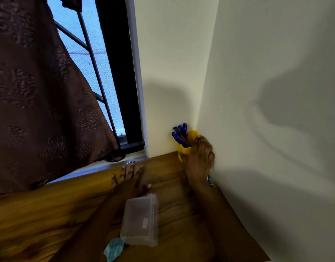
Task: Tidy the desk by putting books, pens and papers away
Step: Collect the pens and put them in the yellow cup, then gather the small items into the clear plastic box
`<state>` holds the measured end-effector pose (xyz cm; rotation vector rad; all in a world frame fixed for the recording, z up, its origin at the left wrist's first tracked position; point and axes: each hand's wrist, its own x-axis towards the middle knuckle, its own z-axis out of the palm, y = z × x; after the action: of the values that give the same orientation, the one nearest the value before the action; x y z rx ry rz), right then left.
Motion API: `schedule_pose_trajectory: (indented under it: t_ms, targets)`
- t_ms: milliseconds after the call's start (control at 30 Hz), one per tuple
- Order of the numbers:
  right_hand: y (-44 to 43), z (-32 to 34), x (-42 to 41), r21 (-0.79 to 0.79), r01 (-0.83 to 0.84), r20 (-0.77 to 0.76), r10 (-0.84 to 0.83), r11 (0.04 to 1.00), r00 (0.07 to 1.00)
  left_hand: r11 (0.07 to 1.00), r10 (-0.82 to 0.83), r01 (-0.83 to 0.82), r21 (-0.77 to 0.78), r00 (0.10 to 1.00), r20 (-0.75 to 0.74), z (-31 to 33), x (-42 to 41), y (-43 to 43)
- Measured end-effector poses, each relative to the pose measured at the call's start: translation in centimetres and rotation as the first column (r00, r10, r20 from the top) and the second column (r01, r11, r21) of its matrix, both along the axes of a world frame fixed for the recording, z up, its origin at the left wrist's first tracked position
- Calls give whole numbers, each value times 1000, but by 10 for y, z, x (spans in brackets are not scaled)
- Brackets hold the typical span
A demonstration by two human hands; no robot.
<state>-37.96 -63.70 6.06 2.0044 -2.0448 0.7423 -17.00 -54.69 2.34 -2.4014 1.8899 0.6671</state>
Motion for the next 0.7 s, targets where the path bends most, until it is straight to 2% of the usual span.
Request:
schedule_pose_trajectory:
  t_ms: [100,167,300,433,500,567,600,633,700]
  targets:
    - [1,-1,2,45,43,-73,-39,998,997,1000,-5,5,-5,1000,-8,1,0,0]
    - [4,0,4,75,51,-70,-46,996,996,1000,-5,5,-11,1000,-13,1,0,1]
    - [16,9,-1,65,-66,82,60,996,995,1000,-1,0,-16,1000,-20,0,1,0]
    - [45,22,-46,-97,-208,180,223,973,958,999,12,-14,-36,999,-49,0,1,3]
    - [69,27,-74,-154,-210,268,246,965,932,999,15,-18,-38,997,-79,3,1,4]
    - [92,30,-95,-117,-226,328,253,967,910,1000,-5,3,-28,997,-82,3,8,2]
    - [102,30,-104,-63,-247,334,254,967,908,1000,-16,13,-20,991,-129,7,13,3]
    - [111,29,-110,5,-270,325,254,963,911,999,-30,26,-23,970,-242,12,18,5]
    - [123,26,-120,141,-317,298,266,938,917,989,5,-94,-118,804,-595,29,17,15]
